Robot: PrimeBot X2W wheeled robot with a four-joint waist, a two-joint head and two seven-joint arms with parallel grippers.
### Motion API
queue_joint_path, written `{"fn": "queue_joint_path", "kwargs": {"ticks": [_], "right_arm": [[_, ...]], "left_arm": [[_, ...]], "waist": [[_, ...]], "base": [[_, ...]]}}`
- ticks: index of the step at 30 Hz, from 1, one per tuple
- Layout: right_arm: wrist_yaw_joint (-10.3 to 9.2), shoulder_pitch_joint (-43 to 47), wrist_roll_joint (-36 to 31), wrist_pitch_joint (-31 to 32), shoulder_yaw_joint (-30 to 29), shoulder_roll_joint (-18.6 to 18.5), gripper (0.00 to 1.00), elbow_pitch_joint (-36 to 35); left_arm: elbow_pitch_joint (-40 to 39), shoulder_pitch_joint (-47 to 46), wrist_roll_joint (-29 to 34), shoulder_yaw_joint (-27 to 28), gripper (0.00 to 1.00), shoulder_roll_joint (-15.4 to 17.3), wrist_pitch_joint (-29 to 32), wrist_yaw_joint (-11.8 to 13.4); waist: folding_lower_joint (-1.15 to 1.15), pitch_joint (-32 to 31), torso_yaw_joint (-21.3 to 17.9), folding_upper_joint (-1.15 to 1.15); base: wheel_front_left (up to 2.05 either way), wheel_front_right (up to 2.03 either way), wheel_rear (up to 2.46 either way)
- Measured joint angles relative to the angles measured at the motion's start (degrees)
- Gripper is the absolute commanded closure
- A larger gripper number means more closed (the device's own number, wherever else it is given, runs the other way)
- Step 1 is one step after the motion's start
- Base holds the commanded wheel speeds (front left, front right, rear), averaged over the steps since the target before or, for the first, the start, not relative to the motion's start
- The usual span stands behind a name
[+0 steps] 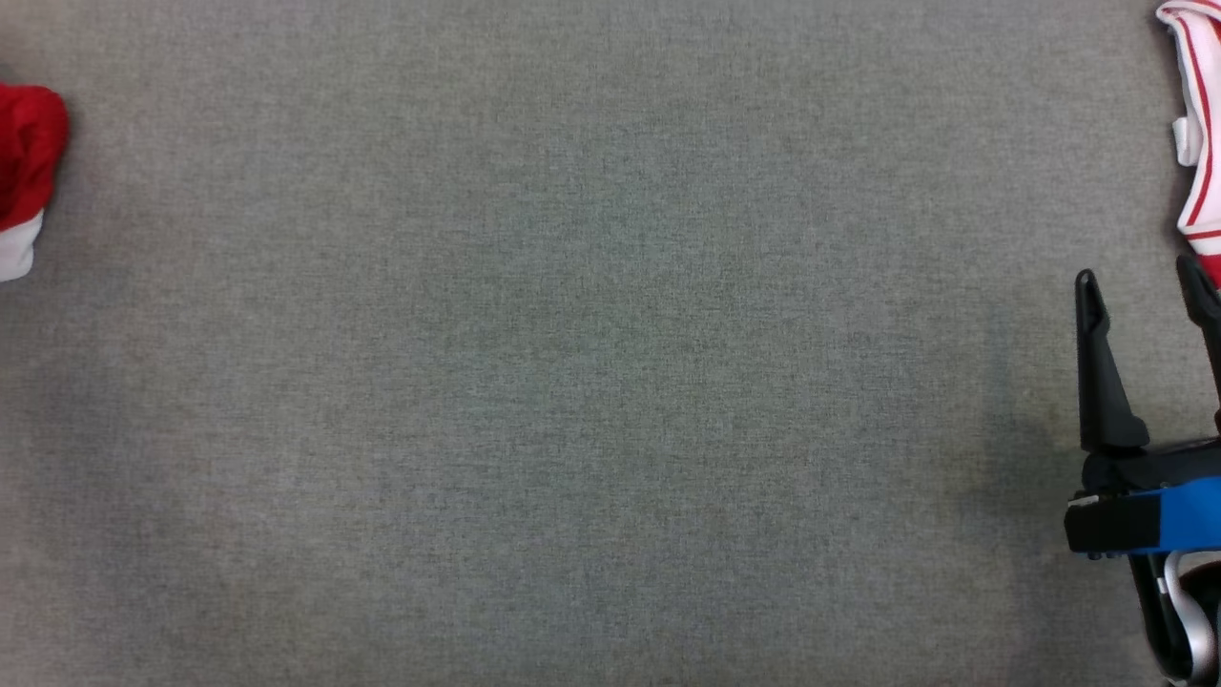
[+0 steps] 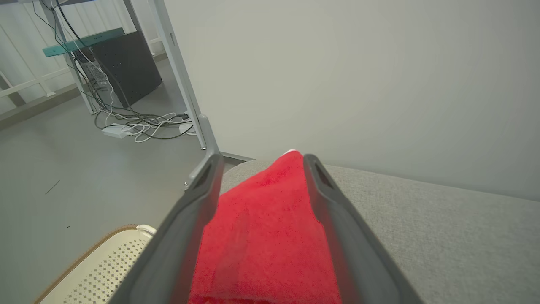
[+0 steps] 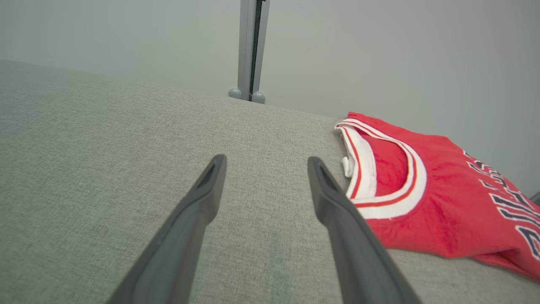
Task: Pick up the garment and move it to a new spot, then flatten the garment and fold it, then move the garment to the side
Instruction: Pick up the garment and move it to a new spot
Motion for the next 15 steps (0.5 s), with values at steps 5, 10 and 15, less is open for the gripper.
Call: {"fn": "queue_joint_path", "kwargs": {"ticks": [5, 10, 15], "right_arm": [[0.00, -0.19, 0.29, 0.74, -0.88, -1.02, 0.00, -2.13], [0.00, -0.32, 0.26, 1.56, -1.12, -1.36, 0.00, -3.58], [0.00, -0.48, 0.26, 2.25, -0.69, -1.71, 0.00, -4.30]], "left_arm": [[9.16, -3.17, -0.05, -2.36, 0.00, -0.18, 4.09, -2.53], [17.74, -6.16, -2.54, -2.67, 0.00, -1.48, 9.34, -4.21], [23.16, -9.07, -4.14, -3.04, 0.34, -1.90, 14.34, -5.12]], "waist": [[-0.01, 2.49, -0.04, 0.00], [-0.01, 3.74, 0.64, 0.00], [-0.03, 4.06, 1.09, -0.03]], "base": [[0.00, 0.00, 0.00], [0.00, 0.00, 0.00], [0.00, 0.00, 0.00]]}}
